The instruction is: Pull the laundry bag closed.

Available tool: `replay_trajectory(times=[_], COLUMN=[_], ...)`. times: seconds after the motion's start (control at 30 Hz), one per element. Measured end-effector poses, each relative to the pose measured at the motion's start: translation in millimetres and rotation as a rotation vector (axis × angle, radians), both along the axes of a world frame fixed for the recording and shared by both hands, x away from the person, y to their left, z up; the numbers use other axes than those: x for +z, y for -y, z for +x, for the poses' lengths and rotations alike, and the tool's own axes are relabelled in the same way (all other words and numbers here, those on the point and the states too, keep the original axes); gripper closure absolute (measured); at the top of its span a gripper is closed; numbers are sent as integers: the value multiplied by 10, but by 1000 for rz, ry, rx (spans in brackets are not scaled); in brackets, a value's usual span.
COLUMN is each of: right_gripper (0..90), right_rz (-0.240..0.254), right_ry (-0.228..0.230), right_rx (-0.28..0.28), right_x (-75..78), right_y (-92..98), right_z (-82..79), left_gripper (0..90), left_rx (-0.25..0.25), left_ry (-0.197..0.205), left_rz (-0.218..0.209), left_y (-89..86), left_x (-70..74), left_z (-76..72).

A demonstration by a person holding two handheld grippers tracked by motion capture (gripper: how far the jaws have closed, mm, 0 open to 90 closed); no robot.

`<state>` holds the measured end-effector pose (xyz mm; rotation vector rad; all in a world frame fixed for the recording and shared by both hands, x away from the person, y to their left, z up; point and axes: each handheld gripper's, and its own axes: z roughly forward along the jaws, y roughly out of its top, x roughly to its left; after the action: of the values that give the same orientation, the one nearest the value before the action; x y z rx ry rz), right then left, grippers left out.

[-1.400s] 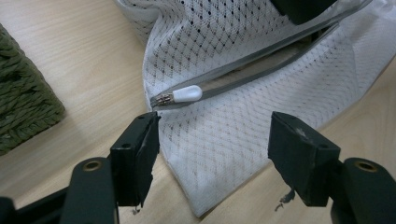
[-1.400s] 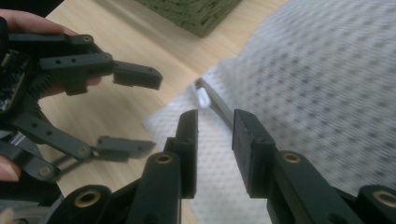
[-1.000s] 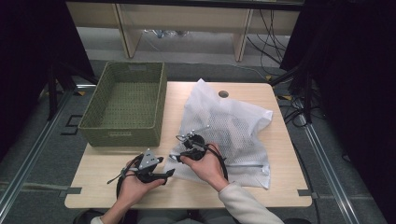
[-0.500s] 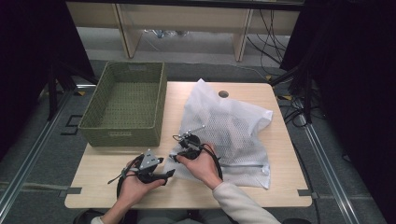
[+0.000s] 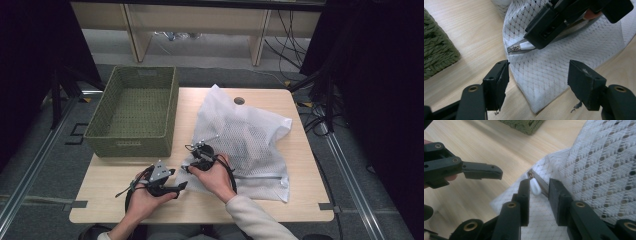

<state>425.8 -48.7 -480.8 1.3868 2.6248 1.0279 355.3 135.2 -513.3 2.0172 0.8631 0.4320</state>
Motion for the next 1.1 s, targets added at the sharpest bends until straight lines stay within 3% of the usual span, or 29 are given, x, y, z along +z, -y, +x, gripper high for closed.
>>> replay_trajectory(times=[0.07,0.17,0.47,1.0,1.1], right_gripper=[723,724,734,807,838], right_rz=[3,6,5,26,34], right_ry=[2,-8,-12,-21,-26], right_rx=[13,4,1,-2,-8], right_x=[-5,-8,-23,-45,-42], right_y=[1,-11,-39,-65,-70], right_z=[5,8,23,41,39], left_gripper=[337,337,337,336,336], left_rx=[-4,4,-2,12,3], left_ry=[-25,-11,-31,-28,-15], left_rz=[0,4,-3,-15,-2], left_y=[-6,-7,-5,8,-3], left_x=[3,-4,-1,-13,-8], left_z=[-5,-3,-10,-14,-6])
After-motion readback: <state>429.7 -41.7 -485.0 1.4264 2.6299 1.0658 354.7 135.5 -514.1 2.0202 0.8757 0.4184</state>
